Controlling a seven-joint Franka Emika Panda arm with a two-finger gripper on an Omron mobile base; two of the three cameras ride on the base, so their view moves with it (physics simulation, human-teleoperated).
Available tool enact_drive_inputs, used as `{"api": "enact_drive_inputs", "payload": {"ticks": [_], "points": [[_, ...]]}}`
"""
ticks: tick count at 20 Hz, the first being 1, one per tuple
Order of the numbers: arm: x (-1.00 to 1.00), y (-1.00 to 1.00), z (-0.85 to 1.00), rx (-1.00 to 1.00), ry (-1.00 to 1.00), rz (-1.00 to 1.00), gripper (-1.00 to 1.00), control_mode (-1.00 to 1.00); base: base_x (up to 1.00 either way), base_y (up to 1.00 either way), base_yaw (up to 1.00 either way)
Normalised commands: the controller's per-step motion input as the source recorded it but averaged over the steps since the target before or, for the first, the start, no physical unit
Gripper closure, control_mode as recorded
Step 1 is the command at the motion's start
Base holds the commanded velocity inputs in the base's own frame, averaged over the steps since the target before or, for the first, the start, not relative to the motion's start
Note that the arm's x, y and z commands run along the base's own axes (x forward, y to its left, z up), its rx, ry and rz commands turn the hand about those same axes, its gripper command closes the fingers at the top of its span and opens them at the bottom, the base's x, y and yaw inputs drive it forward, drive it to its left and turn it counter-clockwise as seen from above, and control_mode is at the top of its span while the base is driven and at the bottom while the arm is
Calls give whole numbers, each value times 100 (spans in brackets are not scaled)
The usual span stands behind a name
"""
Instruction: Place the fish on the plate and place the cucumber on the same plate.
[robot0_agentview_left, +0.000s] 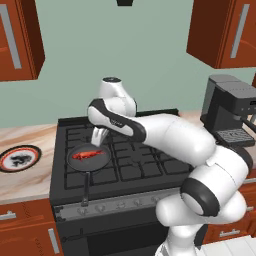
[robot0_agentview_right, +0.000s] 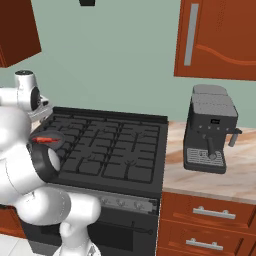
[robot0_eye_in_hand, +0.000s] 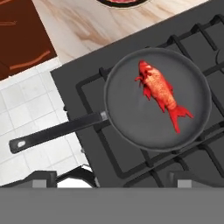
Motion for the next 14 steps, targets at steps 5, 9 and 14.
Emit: {"api": "enact_drive_inputs", "payload": {"ticks": [5, 9, 14], "points": [[10, 20, -36, -3, 2, 0, -100, -100, 0, 0, 0], [16, 14, -31, 0, 3, 0, -100, -100, 0, 0, 0], [22, 4, -24, -1, 0, 0, -100, -100, 0, 0, 0]]}}
